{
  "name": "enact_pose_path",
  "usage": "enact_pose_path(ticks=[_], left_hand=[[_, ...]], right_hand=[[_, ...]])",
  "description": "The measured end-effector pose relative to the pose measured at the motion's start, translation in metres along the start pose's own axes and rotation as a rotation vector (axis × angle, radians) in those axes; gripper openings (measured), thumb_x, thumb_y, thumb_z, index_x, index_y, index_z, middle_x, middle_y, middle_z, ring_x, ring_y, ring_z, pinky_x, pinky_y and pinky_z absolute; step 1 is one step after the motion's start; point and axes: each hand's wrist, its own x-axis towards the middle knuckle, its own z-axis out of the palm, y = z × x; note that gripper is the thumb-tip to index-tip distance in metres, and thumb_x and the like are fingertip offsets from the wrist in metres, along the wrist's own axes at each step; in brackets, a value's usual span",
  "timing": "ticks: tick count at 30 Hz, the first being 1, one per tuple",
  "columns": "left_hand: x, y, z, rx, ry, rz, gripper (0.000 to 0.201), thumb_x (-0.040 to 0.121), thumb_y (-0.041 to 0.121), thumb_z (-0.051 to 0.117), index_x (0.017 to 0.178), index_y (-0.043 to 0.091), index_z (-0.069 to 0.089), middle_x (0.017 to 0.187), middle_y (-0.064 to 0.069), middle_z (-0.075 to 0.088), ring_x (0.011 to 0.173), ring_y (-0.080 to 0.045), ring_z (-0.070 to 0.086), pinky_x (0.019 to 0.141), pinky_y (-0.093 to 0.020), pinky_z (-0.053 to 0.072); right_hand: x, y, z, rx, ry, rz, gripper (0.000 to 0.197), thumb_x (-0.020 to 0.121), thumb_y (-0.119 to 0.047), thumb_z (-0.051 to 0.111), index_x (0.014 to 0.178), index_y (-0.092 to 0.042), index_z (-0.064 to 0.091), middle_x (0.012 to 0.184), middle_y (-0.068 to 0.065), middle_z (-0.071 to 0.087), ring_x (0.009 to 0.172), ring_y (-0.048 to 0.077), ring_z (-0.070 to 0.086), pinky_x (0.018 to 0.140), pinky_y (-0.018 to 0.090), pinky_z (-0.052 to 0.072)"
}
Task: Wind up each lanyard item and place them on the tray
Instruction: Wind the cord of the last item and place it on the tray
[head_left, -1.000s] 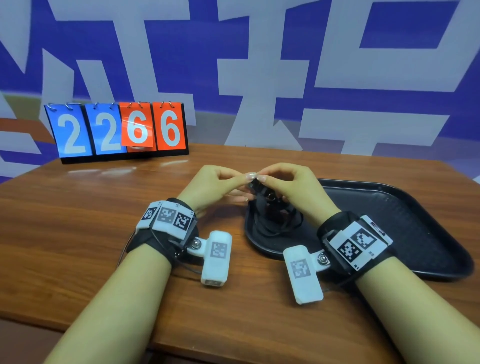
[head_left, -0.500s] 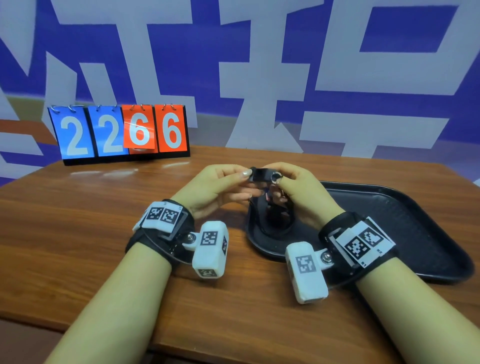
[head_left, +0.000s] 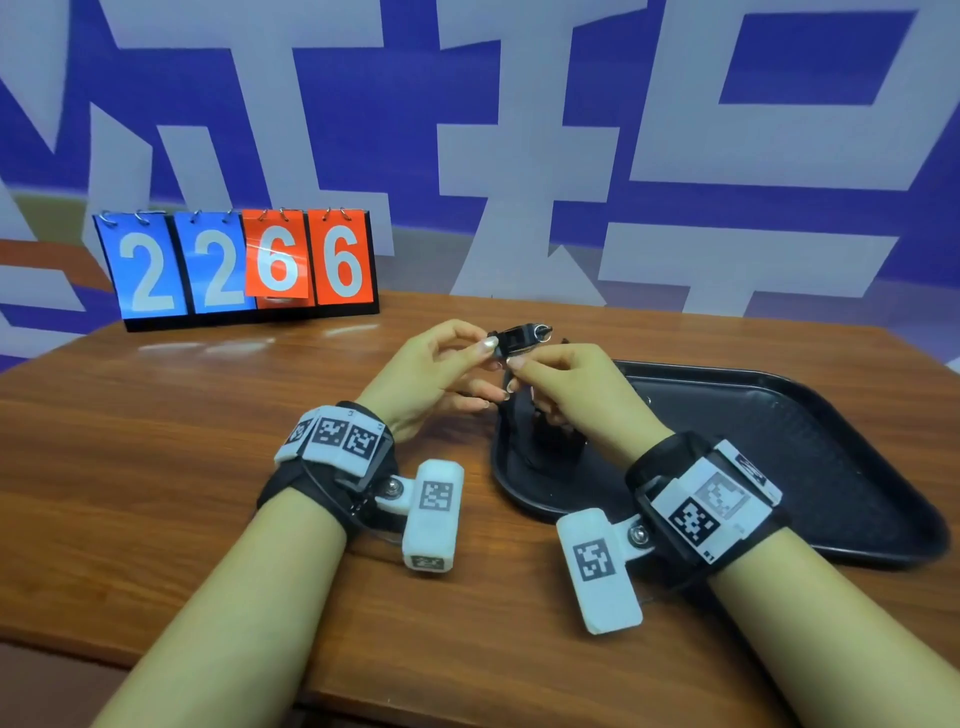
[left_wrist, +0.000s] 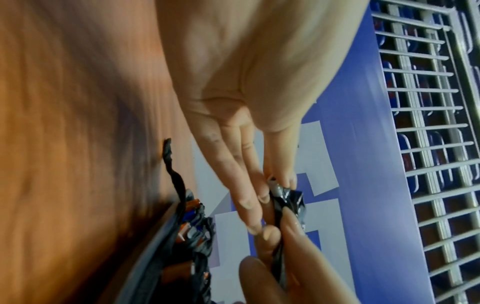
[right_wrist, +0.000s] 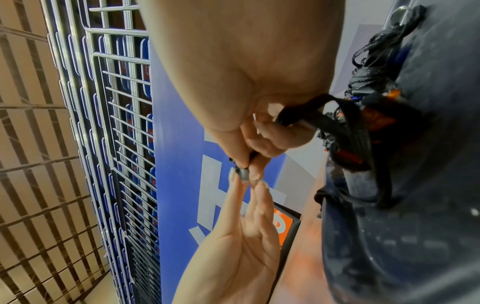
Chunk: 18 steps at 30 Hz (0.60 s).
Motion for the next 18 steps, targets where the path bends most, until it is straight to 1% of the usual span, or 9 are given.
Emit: enact_pose_path(ticks=[2, 4, 6, 7, 9, 11, 14, 16, 18], left_hand=[[0.002, -0.003, -0.002, 0.062, 0.042, 0.034, 0.009, 0.094, 0.018, 0.064, 0.099, 0.011, 0.06, 0.087, -0.009, 0.073, 0.065, -0.018, 0.072, 0.053, -0.02, 0.056], [0.003, -0.004, -0.004, 0.146, 0.055, 0.079, 0.012, 0.093, 0.014, 0.066, 0.098, 0.005, 0.06, 0.085, -0.014, 0.072, 0.066, -0.02, 0.071, 0.053, -0.021, 0.056], [0.003, -0.003, -0.005, 0.213, 0.044, 0.109, 0.014, 0.093, 0.011, 0.065, 0.099, 0.0, 0.059, 0.084, -0.016, 0.072, 0.066, -0.02, 0.071, 0.054, -0.022, 0.056], [0.003, -0.003, -0.005, 0.246, 0.033, 0.118, 0.015, 0.093, 0.01, 0.065, 0.099, -0.002, 0.059, 0.083, -0.017, 0.071, 0.066, -0.019, 0.071, 0.054, -0.022, 0.057], [0.002, -0.002, -0.005, 0.308, 0.009, 0.133, 0.016, 0.093, 0.008, 0.065, 0.099, -0.005, 0.058, 0.081, -0.019, 0.068, 0.063, -0.018, 0.07, 0.055, -0.022, 0.057], [0.002, -0.002, -0.005, 0.353, -0.012, 0.14, 0.018, 0.092, 0.007, 0.066, 0.099, -0.008, 0.058, 0.076, -0.019, 0.066, 0.061, -0.017, 0.07, 0.056, -0.023, 0.058], [0.002, 0.001, -0.006, 0.422, -0.067, 0.151, 0.02, 0.092, 0.008, 0.067, 0.097, -0.009, 0.058, 0.067, -0.011, 0.063, 0.058, -0.017, 0.067, 0.058, -0.025, 0.059], [-0.001, 0.004, -0.007, 0.443, -0.128, 0.15, 0.02, 0.093, 0.009, 0.066, 0.098, -0.009, 0.058, 0.067, -0.01, 0.064, 0.058, -0.019, 0.067, 0.06, -0.026, 0.059], [-0.004, 0.007, -0.007, 0.445, -0.201, 0.138, 0.021, 0.093, 0.01, 0.066, 0.099, -0.009, 0.058, 0.071, -0.015, 0.065, 0.061, -0.02, 0.067, 0.061, -0.026, 0.058]], right_hand=[[0.002, 0.003, 0.001, -0.087, -0.008, -0.011, 0.029, 0.097, -0.022, 0.059, 0.07, -0.018, 0.067, 0.039, -0.014, 0.047, 0.04, 0.004, 0.035, 0.046, 0.017, 0.031], [0.005, 0.005, 0.001, -0.191, -0.018, -0.026, 0.029, 0.096, -0.027, 0.06, 0.069, -0.019, 0.069, 0.043, -0.014, 0.05, 0.042, 0.004, 0.036, 0.049, 0.018, 0.033], [0.006, 0.005, -0.001, -0.236, -0.046, -0.032, 0.032, 0.095, -0.033, 0.06, 0.068, -0.019, 0.069, 0.049, -0.011, 0.051, 0.045, 0.009, 0.038, 0.049, 0.02, 0.033], [0.006, 0.005, -0.001, -0.246, -0.06, -0.033, 0.034, 0.095, -0.037, 0.059, 0.068, -0.02, 0.069, 0.052, -0.009, 0.051, 0.049, 0.013, 0.04, 0.051, 0.023, 0.034], [0.006, 0.004, -0.003, -0.256, -0.078, -0.043, 0.038, 0.096, -0.042, 0.056, 0.067, -0.021, 0.069, 0.052, -0.01, 0.049, 0.054, 0.017, 0.042, 0.052, 0.027, 0.034], [0.006, 0.002, -0.004, -0.253, -0.061, -0.057, 0.041, 0.097, -0.043, 0.054, 0.064, -0.02, 0.065, 0.052, -0.008, 0.047, 0.051, 0.015, 0.041, 0.05, 0.025, 0.034], [0.008, 0.0, -0.008, -0.261, 0.003, -0.092, 0.044, 0.096, -0.044, 0.054, 0.061, -0.019, 0.06, 0.056, -0.001, 0.05, 0.048, 0.012, 0.043, 0.051, 0.025, 0.038], [0.008, -0.001, -0.011, -0.254, 0.047, -0.113, 0.046, 0.097, -0.043, 0.054, 0.058, -0.018, 0.056, 0.051, -0.007, 0.049, 0.045, 0.007, 0.043, 0.05, 0.023, 0.039], [0.008, -0.001, -0.013, -0.251, 0.08, -0.142, 0.048, 0.097, -0.043, 0.055, 0.054, -0.02, 0.05, 0.045, -0.012, 0.046, 0.043, 0.002, 0.04, 0.048, 0.016, 0.035]])
